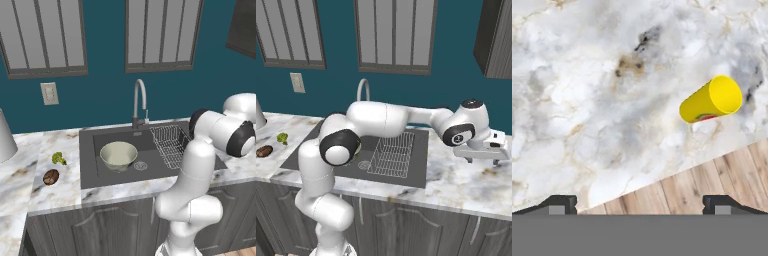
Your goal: Remove the broccoli and potato from the sink. Then move the bowl and cup from the counter to the sink for washing.
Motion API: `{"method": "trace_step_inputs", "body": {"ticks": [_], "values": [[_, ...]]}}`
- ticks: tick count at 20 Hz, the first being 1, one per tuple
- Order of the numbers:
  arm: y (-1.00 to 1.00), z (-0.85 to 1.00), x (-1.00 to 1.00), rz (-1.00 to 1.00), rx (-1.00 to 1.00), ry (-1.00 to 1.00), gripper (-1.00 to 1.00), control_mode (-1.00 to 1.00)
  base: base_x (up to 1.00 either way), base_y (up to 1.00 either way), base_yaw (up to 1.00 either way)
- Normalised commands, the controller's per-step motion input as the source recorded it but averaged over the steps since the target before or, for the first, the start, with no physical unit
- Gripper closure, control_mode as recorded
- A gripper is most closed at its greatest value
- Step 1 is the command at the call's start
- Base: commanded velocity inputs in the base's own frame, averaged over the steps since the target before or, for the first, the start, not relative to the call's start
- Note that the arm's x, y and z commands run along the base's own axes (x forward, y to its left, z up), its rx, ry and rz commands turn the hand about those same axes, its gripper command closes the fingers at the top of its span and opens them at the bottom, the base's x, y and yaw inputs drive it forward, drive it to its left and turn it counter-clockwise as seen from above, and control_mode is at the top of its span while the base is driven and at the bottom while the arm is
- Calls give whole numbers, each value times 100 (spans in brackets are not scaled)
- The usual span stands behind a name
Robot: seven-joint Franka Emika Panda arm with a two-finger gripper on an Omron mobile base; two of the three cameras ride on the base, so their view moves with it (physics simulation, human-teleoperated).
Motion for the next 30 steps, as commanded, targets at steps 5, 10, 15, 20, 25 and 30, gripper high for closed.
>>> {"method": "trace_step_inputs", "body": {"ticks": [5, 10, 15, 20, 25, 30], "values": [[-24, -6, 6, 0, -6, 0, -100, -100, 0, 0, 0], [-22, -1, 5, 0, -5, 0, -100, -100, 0, 0, 0], [-17, 0, 1, 0, -1, 0, -100, -100, 0, 0, 0], [-13, 0, 9, 0, 0, 0, -100, -100, 0, 0, 0], [-17, 0, 12, 0, 0, 1, -100, -100, 0, 0, 0], [-19, -1, 9, 0, 0, 1, -100, -100, 0, 0, 0]]}}
